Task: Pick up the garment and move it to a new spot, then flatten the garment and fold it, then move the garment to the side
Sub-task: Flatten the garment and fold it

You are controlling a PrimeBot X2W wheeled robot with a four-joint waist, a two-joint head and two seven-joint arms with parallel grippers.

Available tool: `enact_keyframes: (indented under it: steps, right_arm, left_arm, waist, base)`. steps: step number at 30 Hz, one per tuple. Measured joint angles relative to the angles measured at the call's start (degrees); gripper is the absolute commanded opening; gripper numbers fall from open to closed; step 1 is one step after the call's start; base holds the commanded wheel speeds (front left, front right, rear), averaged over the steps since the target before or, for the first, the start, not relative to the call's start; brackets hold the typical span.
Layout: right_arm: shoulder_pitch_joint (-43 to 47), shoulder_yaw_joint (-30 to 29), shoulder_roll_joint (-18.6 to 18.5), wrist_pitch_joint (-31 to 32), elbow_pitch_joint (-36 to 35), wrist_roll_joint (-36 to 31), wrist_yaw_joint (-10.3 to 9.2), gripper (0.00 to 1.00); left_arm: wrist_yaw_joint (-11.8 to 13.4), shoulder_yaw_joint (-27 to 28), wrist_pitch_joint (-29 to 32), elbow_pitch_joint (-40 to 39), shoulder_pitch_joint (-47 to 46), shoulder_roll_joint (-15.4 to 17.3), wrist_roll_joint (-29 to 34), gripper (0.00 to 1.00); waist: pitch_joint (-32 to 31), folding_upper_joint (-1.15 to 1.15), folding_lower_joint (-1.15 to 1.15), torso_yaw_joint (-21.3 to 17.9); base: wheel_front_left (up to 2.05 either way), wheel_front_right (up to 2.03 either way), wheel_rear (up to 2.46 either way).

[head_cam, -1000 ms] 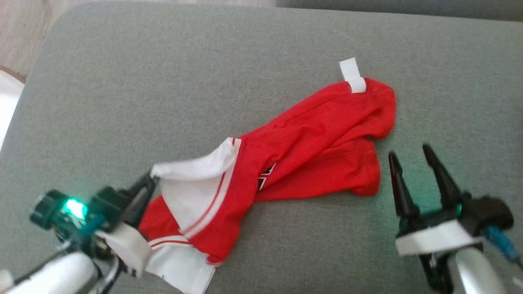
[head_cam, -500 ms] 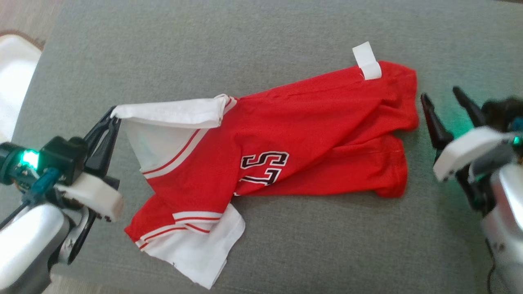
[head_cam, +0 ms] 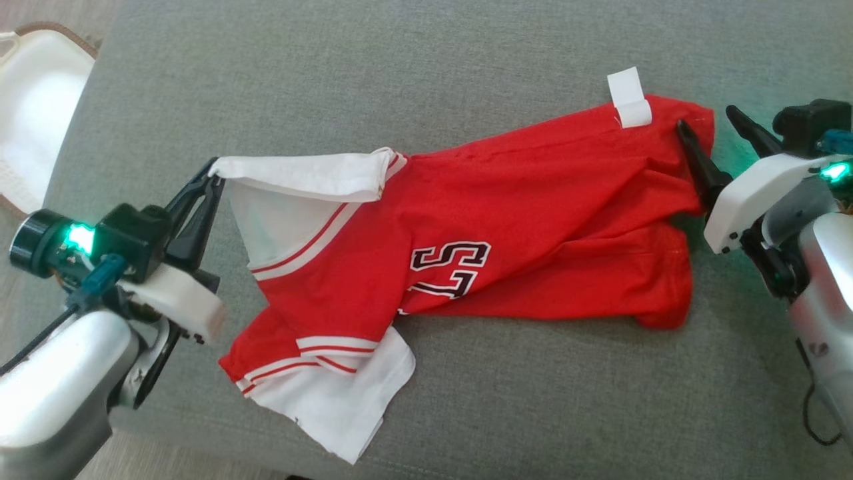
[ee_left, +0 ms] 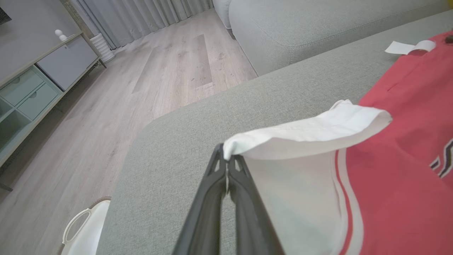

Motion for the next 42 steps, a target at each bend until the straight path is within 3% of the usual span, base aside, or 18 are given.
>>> enact_keyframes:
  steps: [2,3,6,16,20,25,31,36,42]
  right_arm:
    - [-0.5,0.9,-0.3,0.0,0.9,0.7,0.0,0.95]
    - [-0.6,1.2,-0.4,-0.1,1.2,1.1,0.0,0.66]
    - [-0.8,1.9,-0.6,-0.3,2.2,1.7,0.0,0.0]
    - [-2.6,2.4,-0.6,-4.5,2.3,3.0,0.0,0.0]
    - [-2.8,2.1,-0.7,-6.8,-0.3,5.3,0.0,0.0]
    - [-2.7,0.9,-2.9,-8.0,-6.3,9.3,0.0,0.0]
    - [-2.7,-0.9,-8.5,-5.0,-15.7,11.8,0.0,0.0]
    - [-2.5,-2.7,-9.8,-2.4,-22.0,11.7,0.0,0.0]
    - [1.3,-9.6,-10.6,-0.3,-30.3,9.8,0.0,0.0]
  left_arm:
    - [-0.1,-0.3,-0.1,0.7,-0.4,-0.3,0.4,0.0]
    - [-0.1,-0.3,-0.1,0.9,-0.5,-0.5,0.4,0.0]
    - [-0.5,-0.4,-0.1,1.5,-0.5,-0.7,0.4,0.0]
    - [-0.5,-0.2,-2.3,2.5,-0.5,-0.6,0.4,0.0]
    - [0.0,2.3,-5.1,0.9,-0.6,1.2,0.2,0.0]
    - [0.0,7.0,-8.0,-3.4,-2.3,3.7,-2.5,0.0]
    - [-2.1,9.6,-5.8,-6.5,-5.3,6.4,-6.4,0.0]
    - [-3.6,10.8,-3.5,-7.7,-6.5,7.2,-9.2,0.0]
    - [-3.4,13.5,-2.0,-12.2,-8.4,8.3,-12.4,0.0]
  waist:
    - [-0.1,0.0,0.0,0.2]
    - [-0.2,0.0,0.0,0.3]
    - [-0.3,0.0,-0.01,0.2]
    - [-2.1,0.0,0.0,-1.4]
    - [-4.3,0.0,-0.01,-2.8]
    - [-8.4,0.0,-0.01,-5.2]
    - [-13.4,0.0,-0.01,-9.4]
    - [-17.1,0.0,-0.02,-12.9]
    - [-20.5,0.0,-0.02,-16.4]
  base:
    - [0.0,0.0,0.0]
    - [0.0,0.0,0.0]
    - [0.0,0.0,0.0]
    - [0.0,0.0,0.0]
    - [0.0,0.0,0.0]
    - [0.0,0.0,0.0]
    - [0.0,0.0,0.0]
    - [0.0,0.0,0.0]
    - [0.0,0.0,0.0]
